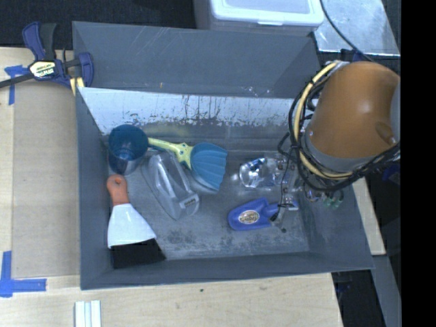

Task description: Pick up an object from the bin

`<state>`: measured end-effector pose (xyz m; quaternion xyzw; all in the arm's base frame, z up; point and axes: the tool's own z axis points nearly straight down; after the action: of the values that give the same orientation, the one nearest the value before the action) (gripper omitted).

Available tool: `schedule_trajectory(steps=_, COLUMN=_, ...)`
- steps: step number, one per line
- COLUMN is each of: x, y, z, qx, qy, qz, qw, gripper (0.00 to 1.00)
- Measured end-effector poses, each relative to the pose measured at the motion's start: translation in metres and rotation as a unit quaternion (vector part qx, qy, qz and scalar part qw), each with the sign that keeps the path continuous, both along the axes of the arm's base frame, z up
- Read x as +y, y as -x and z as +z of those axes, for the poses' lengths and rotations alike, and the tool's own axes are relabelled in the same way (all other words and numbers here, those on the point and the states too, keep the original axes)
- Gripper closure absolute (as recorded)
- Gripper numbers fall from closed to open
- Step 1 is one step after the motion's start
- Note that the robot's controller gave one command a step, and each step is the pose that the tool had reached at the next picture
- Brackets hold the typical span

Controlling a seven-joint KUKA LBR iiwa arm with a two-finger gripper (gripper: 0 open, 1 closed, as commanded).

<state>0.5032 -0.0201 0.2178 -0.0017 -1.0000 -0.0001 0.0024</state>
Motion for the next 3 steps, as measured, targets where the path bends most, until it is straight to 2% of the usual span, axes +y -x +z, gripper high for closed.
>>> schedule_trajectory(steps=1, x=0.0, y=-0.002, z=0.004, qx=-0.0042, qy=0.0, qz=0.001, qw=1.0, gripper=0.0)
schedule_trajectory(steps=2, x=-0.034, y=-0.013, z=-0.148, qx=-0.0049, qy=0.0, qz=-0.008, qw=1.0, gripper=0.0)
schedule_trajectory(steps=3, x=-0.028, y=0.005, z=-0.148, qx=-0.0115, qy=0.001, qz=0.016, qw=0.9998, gripper=0.0)
